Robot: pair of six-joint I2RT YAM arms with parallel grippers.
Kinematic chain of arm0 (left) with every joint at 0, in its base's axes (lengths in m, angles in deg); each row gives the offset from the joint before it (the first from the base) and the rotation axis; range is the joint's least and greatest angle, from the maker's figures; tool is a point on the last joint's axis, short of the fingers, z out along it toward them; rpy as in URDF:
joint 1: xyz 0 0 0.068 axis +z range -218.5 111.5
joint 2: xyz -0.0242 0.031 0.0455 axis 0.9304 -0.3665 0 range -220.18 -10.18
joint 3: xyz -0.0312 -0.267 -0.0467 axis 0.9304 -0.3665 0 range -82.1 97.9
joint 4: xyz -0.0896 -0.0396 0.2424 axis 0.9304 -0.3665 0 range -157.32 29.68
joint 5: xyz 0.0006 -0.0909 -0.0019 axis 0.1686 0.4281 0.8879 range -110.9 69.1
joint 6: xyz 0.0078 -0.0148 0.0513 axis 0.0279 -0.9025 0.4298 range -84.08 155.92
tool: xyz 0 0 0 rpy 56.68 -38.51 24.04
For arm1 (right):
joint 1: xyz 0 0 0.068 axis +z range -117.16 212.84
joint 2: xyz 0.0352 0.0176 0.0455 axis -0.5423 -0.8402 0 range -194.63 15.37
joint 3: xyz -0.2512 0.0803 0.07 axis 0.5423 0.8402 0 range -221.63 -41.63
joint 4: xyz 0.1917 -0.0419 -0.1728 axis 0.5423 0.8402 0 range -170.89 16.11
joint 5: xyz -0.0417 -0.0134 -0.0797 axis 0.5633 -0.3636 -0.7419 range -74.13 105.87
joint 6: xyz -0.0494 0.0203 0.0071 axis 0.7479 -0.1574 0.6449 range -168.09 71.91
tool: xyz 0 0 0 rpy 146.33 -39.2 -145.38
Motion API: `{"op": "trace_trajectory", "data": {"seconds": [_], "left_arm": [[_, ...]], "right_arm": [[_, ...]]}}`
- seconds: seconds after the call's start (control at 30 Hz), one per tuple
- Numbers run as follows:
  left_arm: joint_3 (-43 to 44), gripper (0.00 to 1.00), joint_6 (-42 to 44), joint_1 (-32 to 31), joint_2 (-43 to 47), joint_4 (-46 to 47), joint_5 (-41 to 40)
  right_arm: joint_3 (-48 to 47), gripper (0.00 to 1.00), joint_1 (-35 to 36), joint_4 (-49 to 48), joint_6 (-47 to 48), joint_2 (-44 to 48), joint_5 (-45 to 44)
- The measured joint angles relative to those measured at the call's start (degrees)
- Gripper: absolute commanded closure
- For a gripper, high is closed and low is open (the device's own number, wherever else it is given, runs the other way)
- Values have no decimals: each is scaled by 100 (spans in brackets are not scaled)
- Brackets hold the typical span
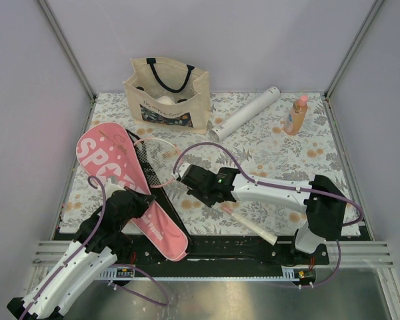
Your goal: Pack up the badminton gear
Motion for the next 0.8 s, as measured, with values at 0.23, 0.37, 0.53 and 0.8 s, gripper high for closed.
{"op": "trace_trajectory", "data": {"seconds": [0.23, 0.37, 0.53, 0.8], "left_arm": [[-2, 100, 186, 0, -37, 175, 173], [-17, 100, 271, 0, -142, 302, 352], [-96, 100, 348, 0, -184, 389, 529], [-393, 100, 129, 0, 111, 468, 817]], "right_arm": [[55, 100, 31, -848, -234, -107, 413], [-111, 100, 35, -1268, -225, -643, 684], [-551, 100, 39, -1722, -315, -1381, 876], [-1132, 100, -13, -2677, -970, -2090, 820]]}}
